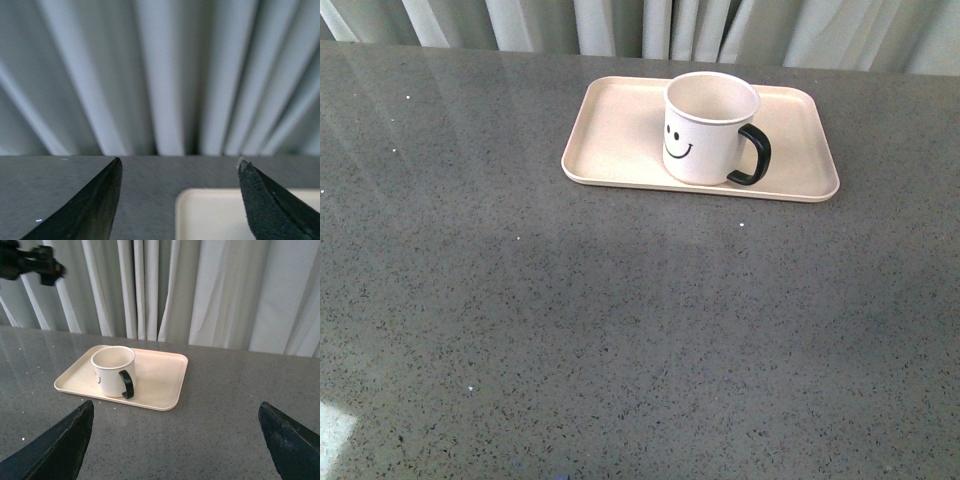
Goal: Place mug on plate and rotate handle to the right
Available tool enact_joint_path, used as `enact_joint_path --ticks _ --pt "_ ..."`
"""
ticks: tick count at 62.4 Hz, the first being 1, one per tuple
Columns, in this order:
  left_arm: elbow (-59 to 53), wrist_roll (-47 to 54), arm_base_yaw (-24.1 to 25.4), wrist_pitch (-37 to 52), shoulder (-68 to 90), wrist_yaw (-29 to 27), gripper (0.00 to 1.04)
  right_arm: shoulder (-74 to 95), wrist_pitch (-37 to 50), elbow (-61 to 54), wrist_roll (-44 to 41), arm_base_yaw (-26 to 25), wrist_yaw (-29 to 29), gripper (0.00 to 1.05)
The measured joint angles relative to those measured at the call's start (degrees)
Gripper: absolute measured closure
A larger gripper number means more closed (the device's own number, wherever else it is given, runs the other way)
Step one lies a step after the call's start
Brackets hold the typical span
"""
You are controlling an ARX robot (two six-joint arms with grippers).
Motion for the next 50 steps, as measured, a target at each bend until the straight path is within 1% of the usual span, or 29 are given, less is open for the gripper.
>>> enact_joint_path --ticks 1,3,7,15,17,23,40,50 --pt "-3.26 0.00 0.59 3.39 -1.51 -0.13 0.45 0.00 0.00 0.00 0.00 0.00 0.00 0.09" --pt "-7.63 -0.09 1.57 7.43 -3.65 0.00 0.50 0.00 0.00 0.00 0.00 0.00 0.02 0.09" --pt "-15.32 -0.17 3.50 12.85 -7.65 1.01 0.61 0.00 0.00 0.00 0.00 0.00 -0.02 0.09" --pt "-27.89 -0.22 6.84 17.35 -14.19 3.63 0.82 0.00 0.00 0.00 0.00 0.00 -0.04 0.09" --pt "-31.30 -0.22 7.69 18.23 -16.11 4.55 0.89 0.00 0.00 0.00 -0.02 0.00 -0.04 0.09" --pt "-37.73 -0.42 9.22 19.76 -20.41 6.49 1.04 0.00 0.00 0.00 -0.02 0.00 -0.02 0.09" --pt "-52.15 -0.37 14.19 21.09 -33.31 11.28 1.03 0.00 0.00 0.00 0.00 0.00 -0.04 0.09" --pt "-57.46 -0.37 16.02 19.45 -40.33 13.59 1.03 0.00 0.00 0.00 0.00 0.00 -0.02 0.09"
